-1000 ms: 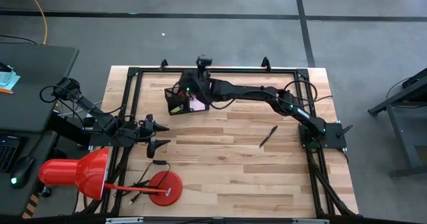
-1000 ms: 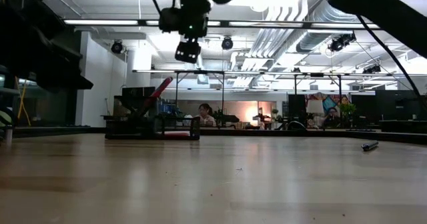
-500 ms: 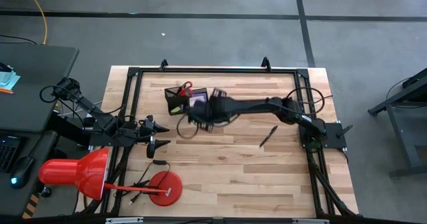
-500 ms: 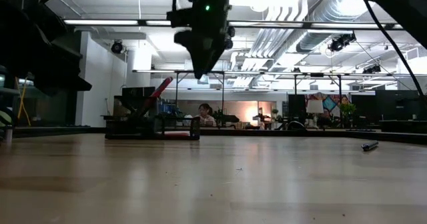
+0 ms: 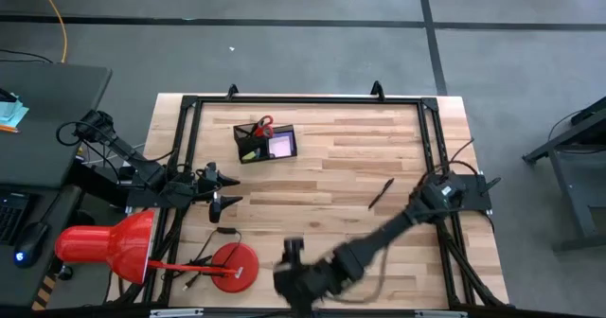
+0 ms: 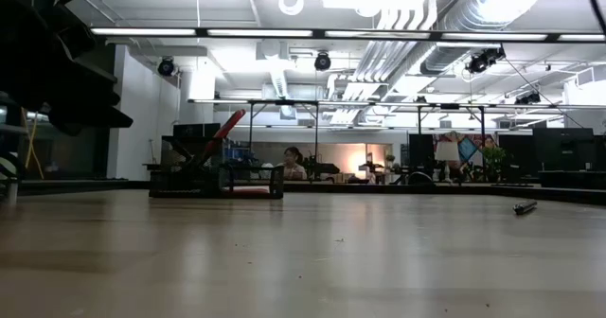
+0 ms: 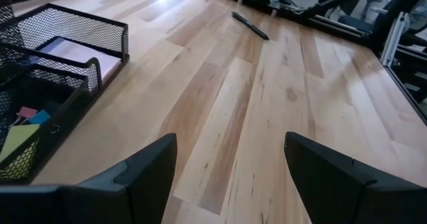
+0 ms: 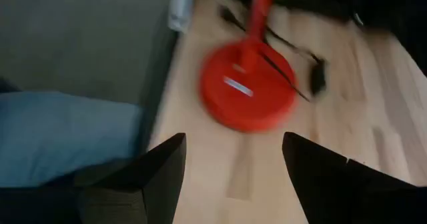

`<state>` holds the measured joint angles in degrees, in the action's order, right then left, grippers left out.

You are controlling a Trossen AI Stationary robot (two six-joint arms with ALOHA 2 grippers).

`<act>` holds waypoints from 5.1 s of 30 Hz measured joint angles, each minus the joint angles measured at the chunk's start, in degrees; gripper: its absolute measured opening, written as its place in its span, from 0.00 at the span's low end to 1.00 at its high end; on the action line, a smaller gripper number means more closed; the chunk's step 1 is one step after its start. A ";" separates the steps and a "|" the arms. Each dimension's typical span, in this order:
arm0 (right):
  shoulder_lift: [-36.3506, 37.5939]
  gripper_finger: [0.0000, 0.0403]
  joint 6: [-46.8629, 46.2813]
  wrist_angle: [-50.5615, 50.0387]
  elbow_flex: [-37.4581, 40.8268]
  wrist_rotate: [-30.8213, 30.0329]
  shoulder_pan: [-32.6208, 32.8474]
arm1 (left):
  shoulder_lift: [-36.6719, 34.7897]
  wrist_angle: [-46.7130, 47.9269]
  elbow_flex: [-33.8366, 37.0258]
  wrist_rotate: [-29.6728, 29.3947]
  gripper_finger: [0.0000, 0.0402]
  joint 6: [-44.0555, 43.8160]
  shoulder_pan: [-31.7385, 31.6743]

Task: Pick and place office supplies into organizer
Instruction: Put the black pen into the desk organizer

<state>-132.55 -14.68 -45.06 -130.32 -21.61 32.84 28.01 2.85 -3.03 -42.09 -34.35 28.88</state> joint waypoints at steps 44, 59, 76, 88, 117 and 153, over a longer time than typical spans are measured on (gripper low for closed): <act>53.55 0.46 -36.82 67.51 117.18 -48.05 8.05 | -0.01 -30.33 0.02 -21.07 0.66 23.71 -0.10; 54.12 0.45 -43.42 65.28 119.91 -35.34 8.05 | 0.02 -28.44 0.02 -7.83 0.66 22.10 -10.30; 54.07 0.20 -56.56 45.26 119.91 -40.39 8.03 | 0.02 -26.89 0.02 -3.33 0.66 21.51 -15.04; 54.12 0.11 -73.74 34.87 119.82 -33.59 8.03 | 0.02 -26.69 0.02 -3.34 0.66 20.63 -15.02; 53.40 0.09 -36.72 65.54 119.91 -20.53 -2.68 | 0.02 -26.73 0.02 -5.09 0.66 21.22 -15.02; 69.36 0.00 -62.11 47.03 119.86 -17.39 6.28 | 0.04 -25.24 0.02 -5.09 0.66 21.00 -15.04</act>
<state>-63.19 -76.79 1.97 -10.46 -39.00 39.12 28.05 -22.39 -3.01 -47.18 -13.34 13.85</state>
